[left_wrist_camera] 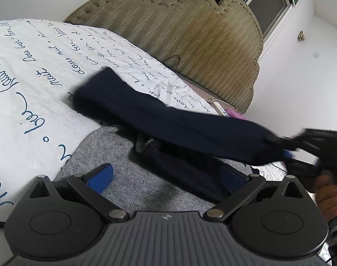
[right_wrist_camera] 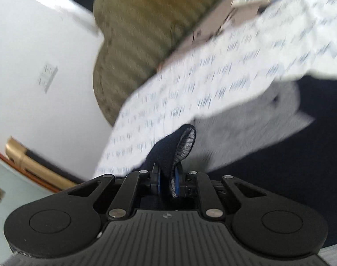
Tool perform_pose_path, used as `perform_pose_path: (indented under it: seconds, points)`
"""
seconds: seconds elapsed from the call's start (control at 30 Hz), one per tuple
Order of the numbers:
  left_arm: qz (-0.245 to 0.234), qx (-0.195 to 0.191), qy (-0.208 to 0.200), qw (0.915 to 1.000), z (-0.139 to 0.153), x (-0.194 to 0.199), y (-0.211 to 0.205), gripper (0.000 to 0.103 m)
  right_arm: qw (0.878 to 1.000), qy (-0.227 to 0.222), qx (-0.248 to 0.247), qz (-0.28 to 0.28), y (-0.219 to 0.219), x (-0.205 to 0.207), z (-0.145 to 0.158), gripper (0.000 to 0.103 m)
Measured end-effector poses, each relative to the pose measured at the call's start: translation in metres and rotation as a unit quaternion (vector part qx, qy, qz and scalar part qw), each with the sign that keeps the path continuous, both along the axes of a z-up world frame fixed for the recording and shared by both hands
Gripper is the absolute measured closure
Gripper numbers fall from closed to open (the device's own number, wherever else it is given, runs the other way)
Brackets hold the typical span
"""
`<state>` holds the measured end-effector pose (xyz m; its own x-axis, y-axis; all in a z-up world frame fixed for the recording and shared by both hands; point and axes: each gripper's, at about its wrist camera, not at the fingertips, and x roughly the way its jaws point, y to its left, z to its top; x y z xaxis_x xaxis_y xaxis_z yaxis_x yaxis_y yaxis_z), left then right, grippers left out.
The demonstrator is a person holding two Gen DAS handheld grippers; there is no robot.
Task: Fold small clothes
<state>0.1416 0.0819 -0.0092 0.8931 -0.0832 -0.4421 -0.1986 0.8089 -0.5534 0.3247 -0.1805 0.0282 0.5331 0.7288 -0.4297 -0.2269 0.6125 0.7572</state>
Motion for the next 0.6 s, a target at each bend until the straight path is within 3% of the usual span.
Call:
perform_pose_path:
  seconds: [0.13, 0.23, 0.3, 0.37, 0.47, 0.53, 0.6]
  points:
    - [0.0, 0.003, 0.002, 1.0, 0.0, 0.001, -0.001, 0.0, 0.998, -0.007, 0.0, -0.058, -0.075, -0.005, 0.008, 0.088]
    - [0.001, 0.005, 0.003, 1.0, 0.0, 0.002, -0.002, 0.0, 0.992, 0.012, -0.021, -0.127, -0.136, -0.014, -0.01, 0.087]
    - [0.002, 0.008, 0.004, 1.0, 0.0, 0.002, -0.003, 0.0, 0.985, 0.047, -0.023, -0.162, -0.166, -0.016, -0.033, 0.087]
    - [0.002, 0.01, 0.005, 0.9999, 0.001, 0.003, -0.004, 0.0, 0.983, 0.072, -0.028, -0.168, -0.172, -0.019, -0.052, 0.087]
    - [0.003, 0.019, 0.011, 0.9998, 0.005, 0.002, -0.005, 0.0, 0.984, 0.067, -0.047, -0.155, -0.159, -0.02, -0.062, 0.087]
    - [0.004, 0.03, 0.017, 0.9994, 0.018, 0.005, -0.005, 0.0, 0.986, 0.067, -0.041, -0.15, -0.156, -0.02, -0.063, 0.087]
    - [0.02, 0.035, -0.002, 0.9992, 0.038, 0.01, 0.005, 0.0, 0.987, 0.064, -0.045, -0.144, -0.149, -0.017, -0.061, 0.087]
